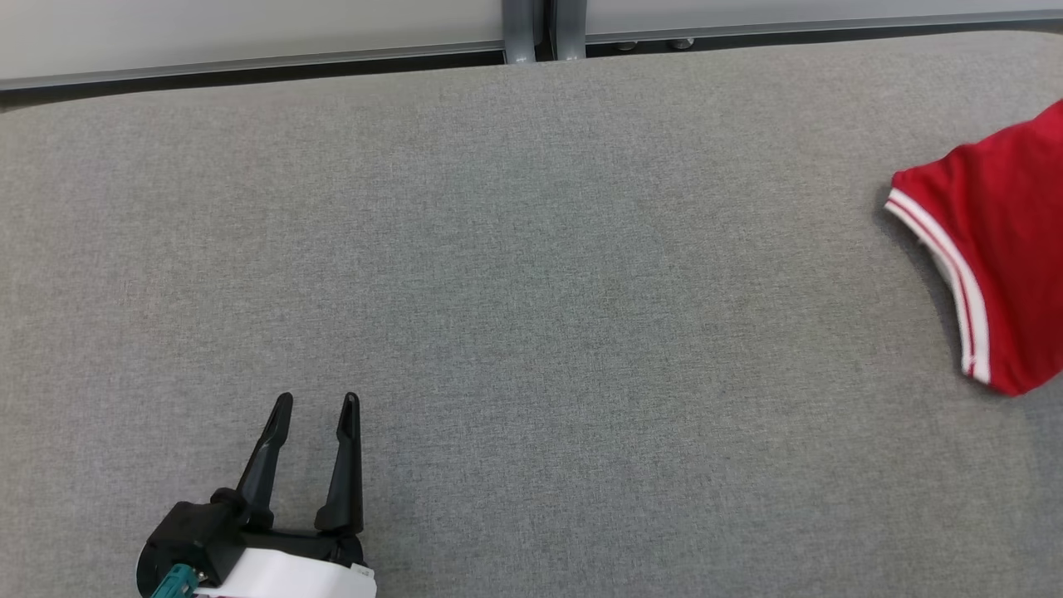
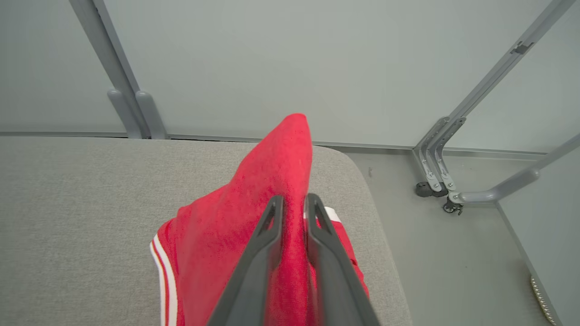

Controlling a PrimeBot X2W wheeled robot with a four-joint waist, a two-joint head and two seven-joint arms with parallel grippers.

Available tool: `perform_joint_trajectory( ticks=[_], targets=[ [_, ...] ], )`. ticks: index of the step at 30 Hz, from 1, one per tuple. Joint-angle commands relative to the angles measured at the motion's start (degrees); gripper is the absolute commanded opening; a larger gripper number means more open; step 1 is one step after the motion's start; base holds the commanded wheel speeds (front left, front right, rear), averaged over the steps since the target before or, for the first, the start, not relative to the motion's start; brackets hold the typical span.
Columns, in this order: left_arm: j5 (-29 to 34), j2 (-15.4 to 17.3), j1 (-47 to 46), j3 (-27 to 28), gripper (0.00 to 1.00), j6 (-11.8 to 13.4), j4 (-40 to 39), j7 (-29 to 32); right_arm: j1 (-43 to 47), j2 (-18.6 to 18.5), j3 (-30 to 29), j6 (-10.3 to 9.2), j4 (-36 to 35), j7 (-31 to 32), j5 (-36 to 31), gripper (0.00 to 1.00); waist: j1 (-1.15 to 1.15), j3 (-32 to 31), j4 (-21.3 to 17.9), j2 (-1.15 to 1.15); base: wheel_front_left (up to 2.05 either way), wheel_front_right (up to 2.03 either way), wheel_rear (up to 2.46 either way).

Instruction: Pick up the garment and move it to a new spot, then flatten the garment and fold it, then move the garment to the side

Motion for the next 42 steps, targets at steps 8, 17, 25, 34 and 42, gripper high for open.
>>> perform_joint_trajectory(
  ticks=[8,17,25,34,42],
  targets=[
    [0.3,0.2,0.7,0.6,1.00,0.2,0.0,-0.1,-0.3,-0.2,-1.7,-0.01,2.9,-7.7,-13.6,1.00,0.00,-1.0,-0.3,0.00,0.00,0.00,0.00],
    [-1.3,0.2,4.2,1.0,1.00,1.3,-0.3,-0.1,8.6,6.0,-1.2,-0.01,-5.0,-17.6,-15.5,1.00,0.00,-7.8,0.0,0.00,0.00,0.00,0.00],
    [-1.2,0.2,9.8,3.6,1.00,3.5,1.0,-0.1,28.4,20.3,-8.2,-0.01,-10.5,-29.3,-22.6,1.00,0.00,-15.9,1.4,0.00,0.00,0.00,0.00],
    [1.8,0.2,10.7,7.4,1.00,5.0,3.0,-0.1,45.5,36.2,-9.3,-0.01,-10.2,-40.9,-30.1,1.00,0.00,-18.0,2.1,0.00,0.00,0.00,0.00],
    [2.2,-0.1,10.6,7.2,0.00,4.0,4.4,0.0,47.6,39.7,-8.5,0.00,-9.1,-41.8,-32.1,0.00,0.00,-18.2,1.6,0.00,0.00,0.00,0.00]
  ],
)
